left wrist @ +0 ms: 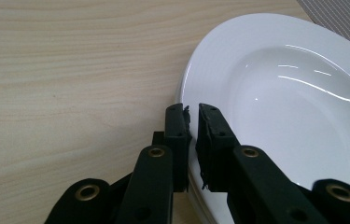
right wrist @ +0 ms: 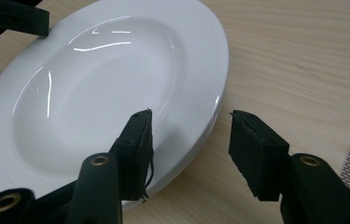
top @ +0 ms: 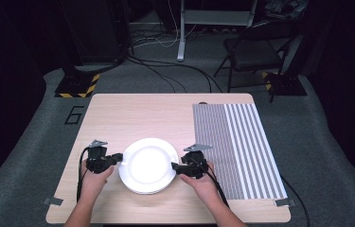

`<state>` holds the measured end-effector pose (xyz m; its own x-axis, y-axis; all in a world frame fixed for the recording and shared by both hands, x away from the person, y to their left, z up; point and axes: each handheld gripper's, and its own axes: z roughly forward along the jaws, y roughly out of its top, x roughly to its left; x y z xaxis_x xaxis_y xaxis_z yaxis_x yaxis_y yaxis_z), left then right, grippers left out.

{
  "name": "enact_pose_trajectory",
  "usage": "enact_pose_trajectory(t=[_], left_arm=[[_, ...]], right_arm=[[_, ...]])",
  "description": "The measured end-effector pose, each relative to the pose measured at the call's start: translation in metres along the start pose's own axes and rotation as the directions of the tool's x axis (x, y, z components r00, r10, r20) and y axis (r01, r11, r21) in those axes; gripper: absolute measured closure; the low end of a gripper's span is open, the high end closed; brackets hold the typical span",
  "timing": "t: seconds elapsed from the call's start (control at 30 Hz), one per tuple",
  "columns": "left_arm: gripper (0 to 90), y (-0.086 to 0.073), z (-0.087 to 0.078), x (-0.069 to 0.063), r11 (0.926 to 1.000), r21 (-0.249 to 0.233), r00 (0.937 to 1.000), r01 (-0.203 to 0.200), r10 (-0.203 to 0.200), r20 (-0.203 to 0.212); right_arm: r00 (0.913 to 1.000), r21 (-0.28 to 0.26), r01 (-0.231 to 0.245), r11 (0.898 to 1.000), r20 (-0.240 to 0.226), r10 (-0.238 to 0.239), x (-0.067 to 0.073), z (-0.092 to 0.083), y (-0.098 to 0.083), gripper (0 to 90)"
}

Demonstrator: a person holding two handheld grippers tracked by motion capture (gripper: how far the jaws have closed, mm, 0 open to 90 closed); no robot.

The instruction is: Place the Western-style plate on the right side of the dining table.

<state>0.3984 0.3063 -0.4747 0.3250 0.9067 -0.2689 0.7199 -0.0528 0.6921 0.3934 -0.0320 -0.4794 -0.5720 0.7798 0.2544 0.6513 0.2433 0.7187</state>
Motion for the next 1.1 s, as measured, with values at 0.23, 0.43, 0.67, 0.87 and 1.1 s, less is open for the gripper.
enact_pose_trajectory(t=[0.23,0.43,0.67,0.87,1.1], left_arm=[[82.5,-0.001,0.0,-0.001,0.9999,-0.006,1.0,0.008,-0.008,-0.003],[82.4,-0.002,0.0,-0.001,0.9999,-0.009,0.9999,0.011,-0.011,-0.003],[80.0,-0.003,0.001,-0.002,0.9999,0.0,0.9999,0.012,-0.012,-0.001],[82.2,-0.003,0.001,-0.004,0.9999,-0.004,0.9999,0.009,-0.01,-0.01],[82.6,-0.004,0.005,-0.009,1.0,0.002,0.9999,-0.007,0.007,0.009]], right_arm=[[0.9989,0.018,-0.028,0.999,-0.036,0.029,0.005,0.006,-0.004,48.3],[0.9982,0.014,-0.046,0.999,-0.039,0.047,0.006,0.006,-0.004,49.8],[0.993,0.028,-0.099,0.995,-0.063,0.1,0.004,0.003,-0.003,51.7],[0.9916,0.01,-0.109,0.994,-0.068,0.11,0.005,-0.002,0.0,52.1],[0.9889,-0.017,-0.135,0.991,-0.066,0.133,0.001,-0.009,0.003,52.7]])
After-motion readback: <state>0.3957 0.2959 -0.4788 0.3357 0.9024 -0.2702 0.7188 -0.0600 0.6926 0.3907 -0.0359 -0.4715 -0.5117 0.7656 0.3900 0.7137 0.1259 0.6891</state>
